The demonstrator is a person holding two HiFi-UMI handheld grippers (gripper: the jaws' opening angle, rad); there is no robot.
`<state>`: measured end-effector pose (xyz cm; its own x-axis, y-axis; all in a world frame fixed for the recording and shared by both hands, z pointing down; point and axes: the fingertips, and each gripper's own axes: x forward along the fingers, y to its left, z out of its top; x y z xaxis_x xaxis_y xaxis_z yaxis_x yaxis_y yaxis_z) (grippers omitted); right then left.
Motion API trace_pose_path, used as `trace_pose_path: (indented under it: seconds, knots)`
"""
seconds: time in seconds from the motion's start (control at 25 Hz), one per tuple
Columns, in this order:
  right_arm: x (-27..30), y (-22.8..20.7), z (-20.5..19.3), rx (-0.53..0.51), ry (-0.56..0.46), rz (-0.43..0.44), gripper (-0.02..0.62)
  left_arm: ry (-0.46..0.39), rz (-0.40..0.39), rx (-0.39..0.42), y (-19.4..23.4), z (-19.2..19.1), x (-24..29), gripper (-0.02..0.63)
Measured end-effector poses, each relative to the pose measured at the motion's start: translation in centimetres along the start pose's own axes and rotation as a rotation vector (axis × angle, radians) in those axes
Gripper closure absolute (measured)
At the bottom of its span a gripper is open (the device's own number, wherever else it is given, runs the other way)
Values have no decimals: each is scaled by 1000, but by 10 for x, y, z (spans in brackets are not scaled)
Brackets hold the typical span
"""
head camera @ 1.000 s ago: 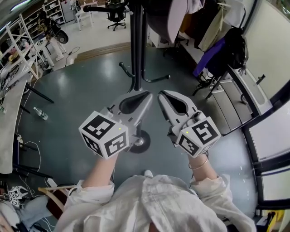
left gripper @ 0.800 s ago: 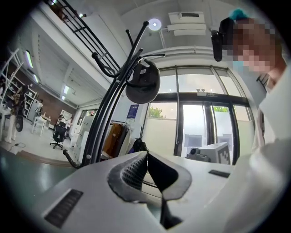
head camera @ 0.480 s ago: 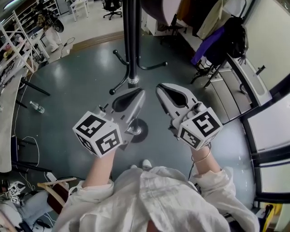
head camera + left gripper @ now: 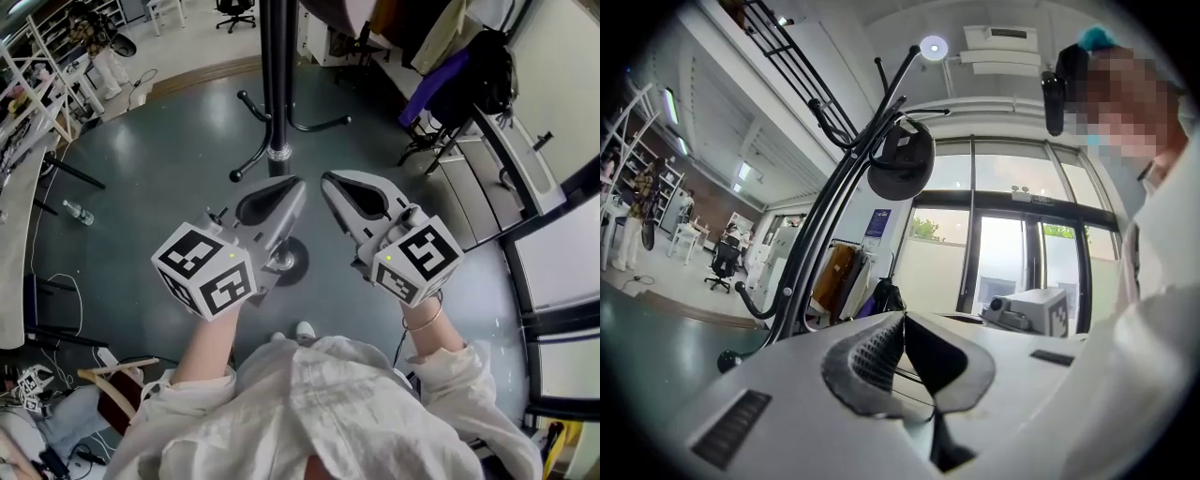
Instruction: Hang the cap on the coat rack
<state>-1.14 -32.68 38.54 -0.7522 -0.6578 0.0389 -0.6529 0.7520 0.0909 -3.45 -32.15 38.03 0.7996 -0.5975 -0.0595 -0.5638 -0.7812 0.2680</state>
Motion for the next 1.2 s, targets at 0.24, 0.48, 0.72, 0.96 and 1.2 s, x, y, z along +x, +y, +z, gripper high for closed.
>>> trace_pose_path:
  seconds: [0.24,0.48,0.72,0.96,1.2]
  knots:
    - [1,4,3,12,8,47,592,4,0,2,-1,3,-1,589]
    - [1,4,9,26,18,73,592,26,7,-4,-3,5,-2,589]
    - [3,10,5,26,38,108,592,32,-8,0,-4,4,-1,589]
    - [-10,11,0,13,74,112,594,29,-21,-4,-13,-2,-1,589]
    - [-7,10,-3,-18,106,121,592,43,-20,-19,-10,-10,-1,589]
